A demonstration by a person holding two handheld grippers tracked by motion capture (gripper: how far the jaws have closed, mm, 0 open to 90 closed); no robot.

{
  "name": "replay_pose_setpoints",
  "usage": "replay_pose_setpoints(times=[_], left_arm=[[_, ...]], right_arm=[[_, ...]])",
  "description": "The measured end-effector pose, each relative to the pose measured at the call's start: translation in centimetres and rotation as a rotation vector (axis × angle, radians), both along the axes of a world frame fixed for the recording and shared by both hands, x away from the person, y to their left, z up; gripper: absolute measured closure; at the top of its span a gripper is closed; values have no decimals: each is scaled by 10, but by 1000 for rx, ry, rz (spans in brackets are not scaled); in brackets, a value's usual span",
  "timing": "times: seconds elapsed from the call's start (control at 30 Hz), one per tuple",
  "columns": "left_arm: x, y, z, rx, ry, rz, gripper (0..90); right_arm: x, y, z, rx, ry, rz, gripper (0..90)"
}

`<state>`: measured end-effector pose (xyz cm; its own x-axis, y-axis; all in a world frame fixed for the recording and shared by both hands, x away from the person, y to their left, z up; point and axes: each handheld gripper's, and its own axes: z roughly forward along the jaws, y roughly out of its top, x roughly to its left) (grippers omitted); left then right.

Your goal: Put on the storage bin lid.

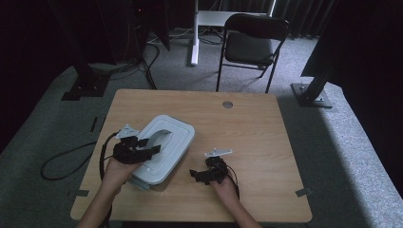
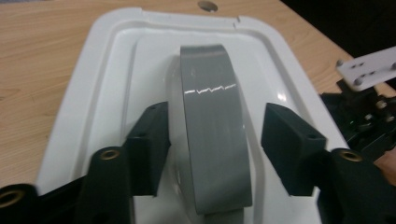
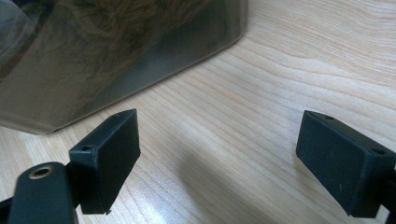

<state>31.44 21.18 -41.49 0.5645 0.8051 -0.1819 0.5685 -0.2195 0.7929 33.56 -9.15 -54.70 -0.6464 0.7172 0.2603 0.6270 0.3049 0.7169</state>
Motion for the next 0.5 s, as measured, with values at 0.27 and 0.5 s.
replay_pose_setpoints(times=[0.27,0.5], left_arm=[[-1,16,11,-25,-7,43,288],[0,25,9,-19,-15,62,177]], right_arm=[[-1,0,2,0,-5,-2,130],[0,-1,3,-1,-8,-5,130]])
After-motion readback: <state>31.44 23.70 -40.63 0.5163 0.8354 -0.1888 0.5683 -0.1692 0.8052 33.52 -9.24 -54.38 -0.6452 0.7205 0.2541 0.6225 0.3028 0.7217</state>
